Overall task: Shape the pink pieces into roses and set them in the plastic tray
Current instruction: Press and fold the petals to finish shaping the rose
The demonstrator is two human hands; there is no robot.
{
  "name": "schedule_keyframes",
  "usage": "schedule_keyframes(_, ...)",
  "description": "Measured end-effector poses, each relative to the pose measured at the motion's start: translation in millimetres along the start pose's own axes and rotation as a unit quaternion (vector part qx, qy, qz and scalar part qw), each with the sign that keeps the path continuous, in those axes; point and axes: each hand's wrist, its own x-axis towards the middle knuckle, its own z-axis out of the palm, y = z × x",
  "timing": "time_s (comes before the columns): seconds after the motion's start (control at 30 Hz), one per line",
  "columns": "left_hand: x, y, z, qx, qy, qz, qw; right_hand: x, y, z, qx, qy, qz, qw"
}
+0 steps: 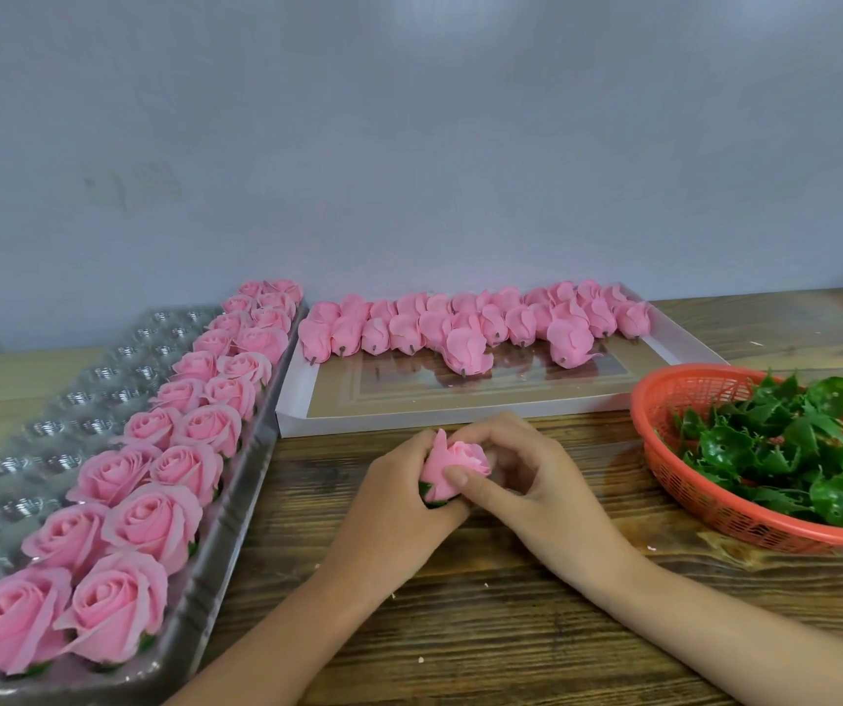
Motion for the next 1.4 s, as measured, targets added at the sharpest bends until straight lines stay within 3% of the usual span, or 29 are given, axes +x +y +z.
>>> schedule_keyframes(0.5,0.3,2.4,-3.3,0.0,-0.035,0.0,0.999,-3.2,-6.5,1.1,-0.035,-0.027,-0.077,0.996)
schedule_keyframes(0.77,1.4,1.1,-2.5,-0.021,-0.004,0.02,1.0,-2.4,-6.0,0.0,-0.041,-0.026,-0.08,0.996)
schedule_keyframes(1.4,0.9,0.5,-2.3,-0.009,-0.035,0.015,0.999,-4.3,-12.4,1.7,-0.053,0.0,-0.114,0.992)
